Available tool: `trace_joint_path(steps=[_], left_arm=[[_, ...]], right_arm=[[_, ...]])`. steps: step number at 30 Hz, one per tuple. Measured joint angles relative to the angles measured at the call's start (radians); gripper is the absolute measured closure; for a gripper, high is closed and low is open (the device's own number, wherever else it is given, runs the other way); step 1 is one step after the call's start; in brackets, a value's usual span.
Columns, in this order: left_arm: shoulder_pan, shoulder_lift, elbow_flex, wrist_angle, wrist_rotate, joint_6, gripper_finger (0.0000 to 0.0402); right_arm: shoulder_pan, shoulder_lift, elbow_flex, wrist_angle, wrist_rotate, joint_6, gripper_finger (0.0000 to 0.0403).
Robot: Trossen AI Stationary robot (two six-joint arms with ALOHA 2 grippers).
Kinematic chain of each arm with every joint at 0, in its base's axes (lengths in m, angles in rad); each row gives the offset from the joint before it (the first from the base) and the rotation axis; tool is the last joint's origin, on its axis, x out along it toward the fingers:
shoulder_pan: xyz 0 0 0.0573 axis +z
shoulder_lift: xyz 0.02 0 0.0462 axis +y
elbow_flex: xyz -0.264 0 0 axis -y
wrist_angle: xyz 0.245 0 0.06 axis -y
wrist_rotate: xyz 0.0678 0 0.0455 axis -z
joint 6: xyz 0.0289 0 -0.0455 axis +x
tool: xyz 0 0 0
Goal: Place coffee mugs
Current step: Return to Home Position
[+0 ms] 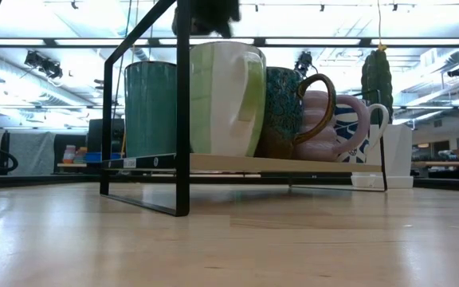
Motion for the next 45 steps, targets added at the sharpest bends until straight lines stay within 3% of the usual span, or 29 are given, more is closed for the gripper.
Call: trace_joint_path(steps=[3, 14, 26, 35, 45], left_arm=[[0.003, -0.035, 0.0, -0.047, -0.106, 0.088, 0.0285], [0.029, -0.149, 0.0, -0.084, -0.298, 0.347, 0.0285], [0.107, -0.229, -0.011, 0.057, -0.313, 0.57, 0.0285], [0.123, -0.402, -0.33, 0.304, -0.293, 0.6, 0.0285], [0.157, -0.705, -0.684, 0.697, -0.214, 0.596, 0.0285]], right_arm=[[0.02, -0.054, -0.078, 0.085, 0.005, 0.026, 0.0255], [0.059, -0.372, -0.539, 0.497, -0.032, 0.078, 0.0263], [0.059, -0.688, -0.884, 0.813, -0.03, 0.037, 0.0263], [0.059, -0.883, -1.094, 1.01, -0.005, -0.019, 0.0263], [0.033, -1.129, -1.311, 1.372, -0.011, -0.359, 0.0264]])
